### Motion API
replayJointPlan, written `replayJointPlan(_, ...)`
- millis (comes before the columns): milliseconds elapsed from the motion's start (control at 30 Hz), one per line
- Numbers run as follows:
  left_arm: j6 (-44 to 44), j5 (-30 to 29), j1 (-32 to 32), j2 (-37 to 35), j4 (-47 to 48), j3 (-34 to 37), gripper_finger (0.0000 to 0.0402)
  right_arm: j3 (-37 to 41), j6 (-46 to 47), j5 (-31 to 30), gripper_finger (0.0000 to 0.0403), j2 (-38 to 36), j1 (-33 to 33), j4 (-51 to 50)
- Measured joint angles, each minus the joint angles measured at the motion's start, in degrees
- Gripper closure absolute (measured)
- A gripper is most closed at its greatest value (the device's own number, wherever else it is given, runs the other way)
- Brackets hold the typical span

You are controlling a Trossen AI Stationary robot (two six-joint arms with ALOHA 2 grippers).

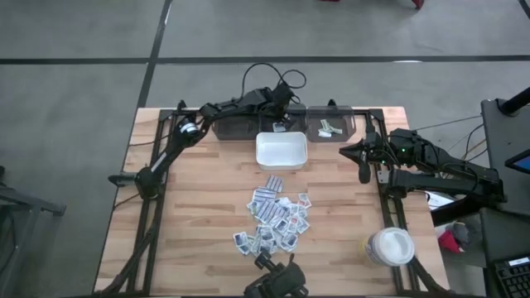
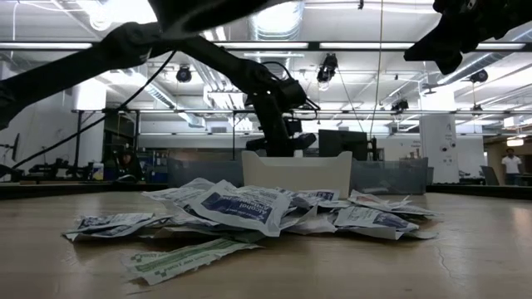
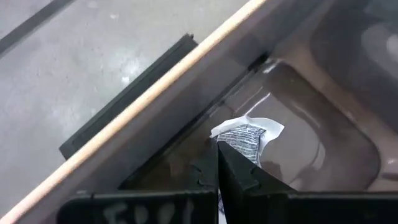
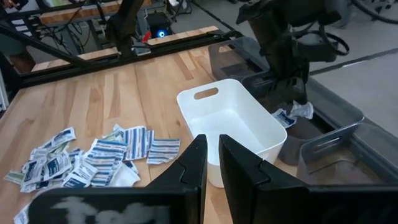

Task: Pick & Place First Aid Supplies
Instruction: Put the blue alcohol pad into the middle gray bin

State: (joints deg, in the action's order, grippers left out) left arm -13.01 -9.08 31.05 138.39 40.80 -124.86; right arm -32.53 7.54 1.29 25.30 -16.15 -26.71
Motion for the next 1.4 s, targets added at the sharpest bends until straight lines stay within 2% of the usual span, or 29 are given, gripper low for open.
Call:
replayJointPlan(300,1.33,0.3,-0.02,0.33,-0.83,3.13,0.0393,0.0,0.0,0.01,0.0364,0.0,0.01,0.0)
replayJointPlan(533,1.32,0.57,-0.13,-0.72,-0.3,2.12,0.0331,0.0,1.4,0.03,0.0364,0.0,0.0,-0.01)
replayJointPlan(733,1.24,0.71,-0.13,-5.14,0.26,0.74,0.0285,0.0,1.5,0.03,0.0364,0.0,-0.01,-0.01)
replayJointPlan(867,1.07,4.45,-0.65,-9.36,5.99,0.36,0.0273,0.0,1.51,0.04,0.0364,0.02,-0.01,-0.01)
replayJointPlan(1000,0.97,9.6,-2.82,-15.07,16.43,0.38,0.0273,0.0,1.5,0.05,0.0364,0.02,-0.03,0.0)
replayJointPlan(1200,-2.45,10.05,-10.01,-23.03,32.68,2.68,0.0273,0.0,1.5,0.05,0.0364,0.04,0.01,0.01)
replayJointPlan(1300,-5.45,9.9,-14.7,-27.18,36.59,5.82,0.0273,0.0,1.5,0.05,0.0364,0.03,0.01,0.0)
replayJointPlan(1400,-8.58,8.93,-19.9,-31.08,36.66,10.99,0.0273,0.0,1.48,0.05,0.0364,0.02,0.0,0.0)
